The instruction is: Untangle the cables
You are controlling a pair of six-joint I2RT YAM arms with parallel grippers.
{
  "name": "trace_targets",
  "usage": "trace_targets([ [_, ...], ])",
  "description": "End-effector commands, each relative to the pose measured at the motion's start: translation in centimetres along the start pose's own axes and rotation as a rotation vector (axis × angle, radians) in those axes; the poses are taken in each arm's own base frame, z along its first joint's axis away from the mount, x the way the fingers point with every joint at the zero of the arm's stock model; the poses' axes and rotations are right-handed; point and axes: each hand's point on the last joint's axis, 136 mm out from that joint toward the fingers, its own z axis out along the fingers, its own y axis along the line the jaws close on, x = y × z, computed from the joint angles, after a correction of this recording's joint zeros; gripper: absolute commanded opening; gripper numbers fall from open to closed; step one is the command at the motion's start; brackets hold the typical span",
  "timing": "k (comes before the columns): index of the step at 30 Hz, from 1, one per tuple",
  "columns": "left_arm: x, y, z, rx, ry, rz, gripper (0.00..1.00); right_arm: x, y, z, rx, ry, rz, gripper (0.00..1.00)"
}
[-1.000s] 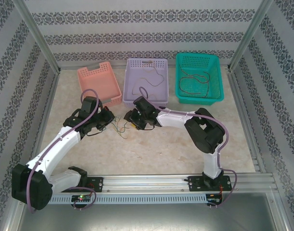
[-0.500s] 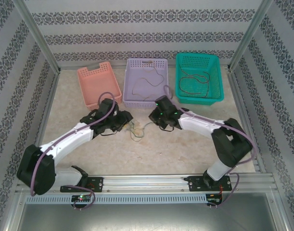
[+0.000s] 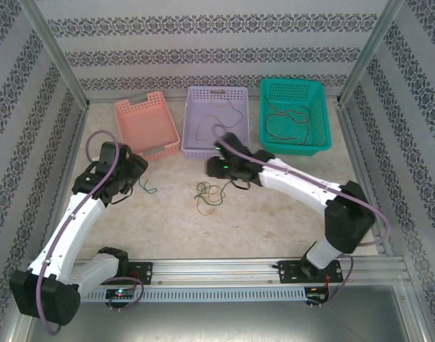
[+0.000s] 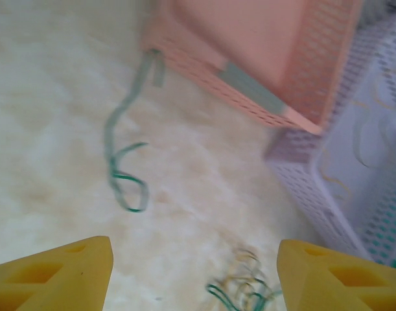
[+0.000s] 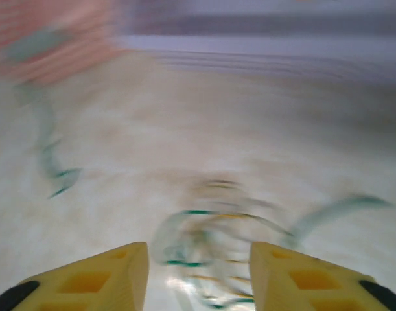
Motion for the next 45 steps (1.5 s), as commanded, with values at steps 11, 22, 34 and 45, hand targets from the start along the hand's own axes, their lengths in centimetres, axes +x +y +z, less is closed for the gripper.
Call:
trace_targets([
  [11,-0.2,6.8,-5.0,-0.147,-0.122,-0.143,0.65,5.6,14.8,11.9,-0.300,0.361,0.158,0.46],
  [22,-0.1,6.5,-6.1,-0.105,-0.125,-0.141,0.64,7.0,13.2,16.1,-0.143,0.401,0.708,0.43],
  [34,-0.6,5.3,-7.0,-0.060,-0.133,-0.110,0.62,6.4,12.1,19.2,-0.095,0.361,0.894,0.38],
  [45,-0.8,3.9,-7.0,-0.003,-0.128,-0.084,0.60,5.8,10.2,21.1,-0.052,0.288,0.917,0.11],
])
